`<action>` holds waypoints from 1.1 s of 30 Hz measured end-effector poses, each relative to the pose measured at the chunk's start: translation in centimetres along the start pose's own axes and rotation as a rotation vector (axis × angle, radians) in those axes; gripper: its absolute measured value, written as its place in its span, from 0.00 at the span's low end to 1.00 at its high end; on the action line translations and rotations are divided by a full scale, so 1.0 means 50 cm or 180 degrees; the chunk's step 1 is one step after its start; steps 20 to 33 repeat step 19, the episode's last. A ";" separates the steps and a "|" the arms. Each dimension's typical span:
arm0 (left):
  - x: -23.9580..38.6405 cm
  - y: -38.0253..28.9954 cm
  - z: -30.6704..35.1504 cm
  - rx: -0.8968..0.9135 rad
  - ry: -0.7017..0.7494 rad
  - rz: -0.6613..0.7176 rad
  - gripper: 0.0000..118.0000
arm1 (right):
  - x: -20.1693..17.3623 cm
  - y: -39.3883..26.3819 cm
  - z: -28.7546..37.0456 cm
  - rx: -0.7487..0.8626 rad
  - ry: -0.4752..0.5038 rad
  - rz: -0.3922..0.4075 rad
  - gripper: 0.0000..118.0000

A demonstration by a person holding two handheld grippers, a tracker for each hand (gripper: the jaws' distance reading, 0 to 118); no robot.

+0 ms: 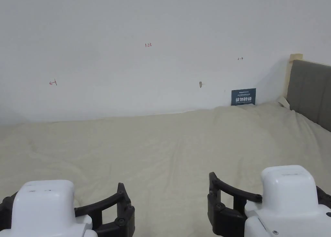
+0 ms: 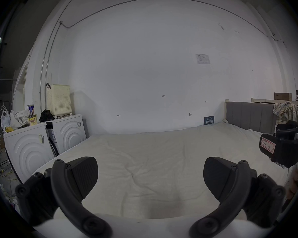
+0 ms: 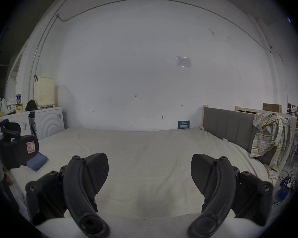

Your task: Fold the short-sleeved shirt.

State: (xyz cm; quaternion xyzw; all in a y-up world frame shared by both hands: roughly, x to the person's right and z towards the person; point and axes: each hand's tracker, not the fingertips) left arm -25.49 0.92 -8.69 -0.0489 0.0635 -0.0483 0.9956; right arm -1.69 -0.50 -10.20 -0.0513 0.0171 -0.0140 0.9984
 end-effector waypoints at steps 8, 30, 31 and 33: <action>-0.001 0.001 0.000 0.0023 0.0008 0.0042 1.00 | -0.014 0.006 0.001 0.0080 -0.0314 -0.0056 0.85; -0.006 -0.003 0.001 0.0012 0.0027 0.0088 1.00 | 0.013 -0.024 0.002 0.0342 -0.0258 -0.0046 0.85; -0.006 -0.003 0.001 0.0012 0.0027 0.0088 1.00 | 0.013 -0.024 0.002 0.0342 -0.0258 -0.0046 0.85; -0.006 -0.003 0.001 0.0012 0.0027 0.0088 1.00 | 0.013 -0.024 0.002 0.0342 -0.0258 -0.0046 0.85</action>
